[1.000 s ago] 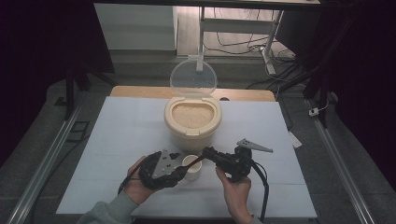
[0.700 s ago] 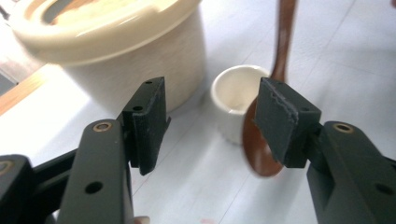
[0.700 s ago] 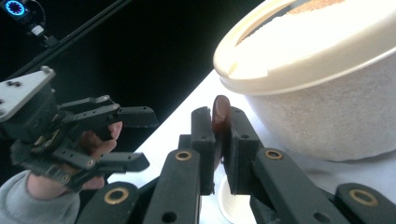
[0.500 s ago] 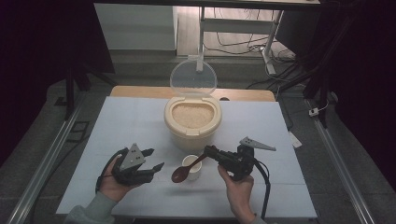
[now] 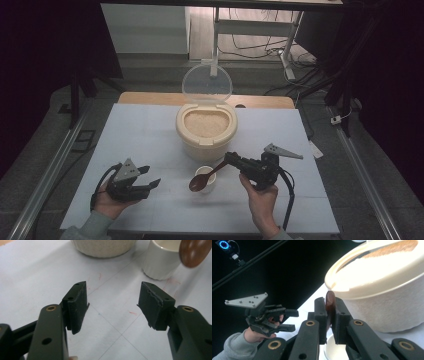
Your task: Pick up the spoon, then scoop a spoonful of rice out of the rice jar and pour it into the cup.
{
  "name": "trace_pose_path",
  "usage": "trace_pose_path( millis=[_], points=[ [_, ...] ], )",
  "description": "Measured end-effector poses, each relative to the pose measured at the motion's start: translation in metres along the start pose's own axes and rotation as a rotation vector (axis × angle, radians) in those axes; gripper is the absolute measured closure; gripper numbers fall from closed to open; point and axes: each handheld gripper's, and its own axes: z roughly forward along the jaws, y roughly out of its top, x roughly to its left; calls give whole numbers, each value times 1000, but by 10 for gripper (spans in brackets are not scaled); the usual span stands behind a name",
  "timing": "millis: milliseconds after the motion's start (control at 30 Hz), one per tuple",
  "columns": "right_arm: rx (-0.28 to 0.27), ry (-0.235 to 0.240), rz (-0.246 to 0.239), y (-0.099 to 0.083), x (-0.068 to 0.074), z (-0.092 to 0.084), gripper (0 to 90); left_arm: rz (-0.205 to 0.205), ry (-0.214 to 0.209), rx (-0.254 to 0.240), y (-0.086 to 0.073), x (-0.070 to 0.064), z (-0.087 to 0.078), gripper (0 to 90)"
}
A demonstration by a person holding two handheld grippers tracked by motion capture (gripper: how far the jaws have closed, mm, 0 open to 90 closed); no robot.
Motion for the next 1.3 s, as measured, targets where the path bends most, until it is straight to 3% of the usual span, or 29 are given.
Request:
trace_pose_path(
  millis=[233, 700, 1000, 1300],
  points=[
    [-35, 5, -15, 9, 0, -10, 833, -25, -17, 8, -2, 2, 2, 348],
    [-91, 15, -32, 25, 3, -23, 834, -26, -33, 26, -4, 2, 6, 290],
    [-126, 20, -59, 52, 8, -22, 833, -35, -30, 35, -8, 6, 5, 282],
    [-157, -1, -55, 75, 0, -20, 833, -37, -30, 48, -9, 9, 7, 280]
  ],
)
